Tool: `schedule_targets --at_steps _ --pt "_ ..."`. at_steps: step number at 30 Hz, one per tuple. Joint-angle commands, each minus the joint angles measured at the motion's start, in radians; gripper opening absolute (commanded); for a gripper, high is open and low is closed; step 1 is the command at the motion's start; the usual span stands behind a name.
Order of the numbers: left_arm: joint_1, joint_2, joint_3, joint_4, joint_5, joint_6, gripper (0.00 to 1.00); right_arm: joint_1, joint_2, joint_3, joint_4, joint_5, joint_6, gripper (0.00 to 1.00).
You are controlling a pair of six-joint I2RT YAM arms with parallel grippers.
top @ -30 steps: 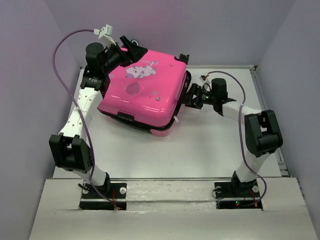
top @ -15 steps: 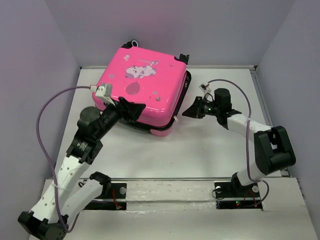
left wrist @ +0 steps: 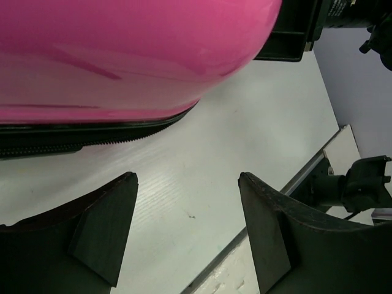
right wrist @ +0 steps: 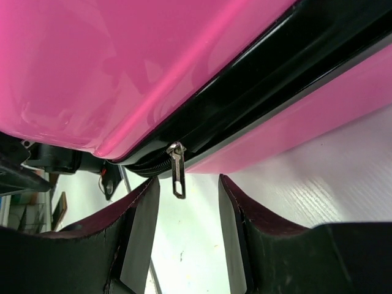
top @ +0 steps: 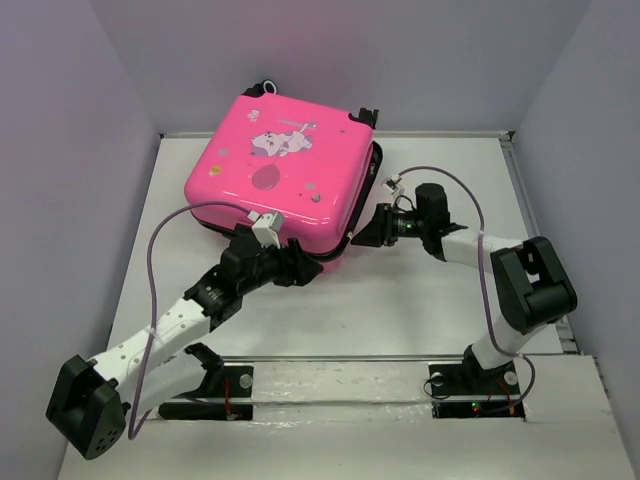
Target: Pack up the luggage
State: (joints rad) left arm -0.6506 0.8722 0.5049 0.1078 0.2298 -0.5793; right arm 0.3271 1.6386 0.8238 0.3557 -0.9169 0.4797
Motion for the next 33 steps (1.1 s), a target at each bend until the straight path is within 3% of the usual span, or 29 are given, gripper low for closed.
schedule_targets --at_steps 1,12,18,23,30,33 --pt "-0.004 0.085 0.033 0.185 -0.007 0.021 0.78 0.016 0.033 0.003 0.126 -0.069 0.043 0.49" --pt "-0.006 0.163 0.044 0.227 -0.004 0.038 0.78 0.027 0.063 0.020 0.190 -0.059 0.076 0.34" --pt "-0.007 0.209 0.060 0.230 -0.024 0.045 0.77 0.027 0.050 0.023 0.141 -0.008 0.050 0.07" --pt "-0.006 0.246 0.089 0.283 -0.061 0.018 0.76 0.062 -0.047 -0.009 0.022 0.114 -0.016 0.07" --pt "-0.014 0.375 0.172 0.426 -0.086 -0.020 0.75 0.249 -0.267 -0.083 -0.247 0.490 -0.125 0.07" --pt "-0.015 0.415 0.210 0.458 -0.095 -0.033 0.74 0.308 -0.366 -0.148 -0.313 0.576 -0.116 0.07"
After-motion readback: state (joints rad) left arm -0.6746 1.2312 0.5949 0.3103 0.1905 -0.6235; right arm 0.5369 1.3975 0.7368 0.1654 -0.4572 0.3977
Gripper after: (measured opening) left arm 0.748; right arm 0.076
